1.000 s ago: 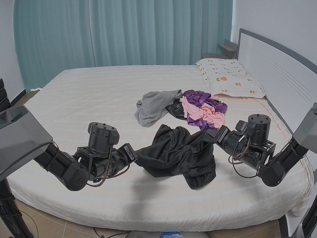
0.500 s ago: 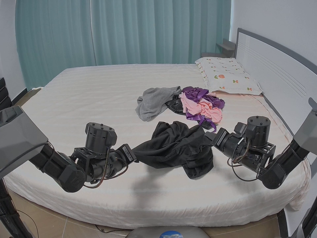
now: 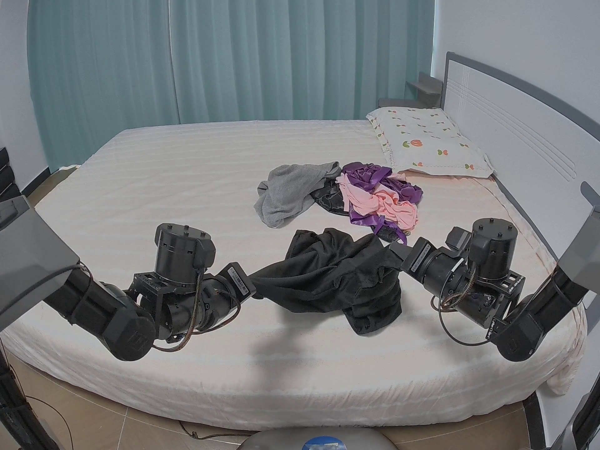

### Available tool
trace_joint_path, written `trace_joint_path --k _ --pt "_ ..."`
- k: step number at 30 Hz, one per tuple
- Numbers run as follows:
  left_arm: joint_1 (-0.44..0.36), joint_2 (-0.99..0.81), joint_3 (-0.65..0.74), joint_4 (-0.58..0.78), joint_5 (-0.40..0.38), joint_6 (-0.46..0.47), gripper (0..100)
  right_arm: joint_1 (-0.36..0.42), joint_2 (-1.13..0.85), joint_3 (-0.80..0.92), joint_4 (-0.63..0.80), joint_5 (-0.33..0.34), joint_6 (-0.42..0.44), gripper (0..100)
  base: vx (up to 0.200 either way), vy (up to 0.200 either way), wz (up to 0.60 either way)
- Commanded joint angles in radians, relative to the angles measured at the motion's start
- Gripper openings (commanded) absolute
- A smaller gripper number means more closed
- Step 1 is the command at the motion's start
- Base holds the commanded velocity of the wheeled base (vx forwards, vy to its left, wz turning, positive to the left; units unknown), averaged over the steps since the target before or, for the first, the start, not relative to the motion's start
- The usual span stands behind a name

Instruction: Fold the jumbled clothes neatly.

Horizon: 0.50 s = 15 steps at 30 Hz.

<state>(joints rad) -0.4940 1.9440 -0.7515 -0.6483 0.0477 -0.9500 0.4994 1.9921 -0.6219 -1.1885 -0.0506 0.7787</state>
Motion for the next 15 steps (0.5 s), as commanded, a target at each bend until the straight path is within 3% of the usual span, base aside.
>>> trace_joint_path --k 1,15 --pt "0.002 -0.025 0.008 0.001 0.000 0.000 0 0.005 -0.004 0.007 -0.005 0.000 -0.006 0 0.000 0.200 0.00" --pt "0.003 -0.070 0.018 0.009 -0.017 0.000 0 0.004 -0.029 0.007 -0.005 0.000 -0.007 0 0.000 0.200 0.00"
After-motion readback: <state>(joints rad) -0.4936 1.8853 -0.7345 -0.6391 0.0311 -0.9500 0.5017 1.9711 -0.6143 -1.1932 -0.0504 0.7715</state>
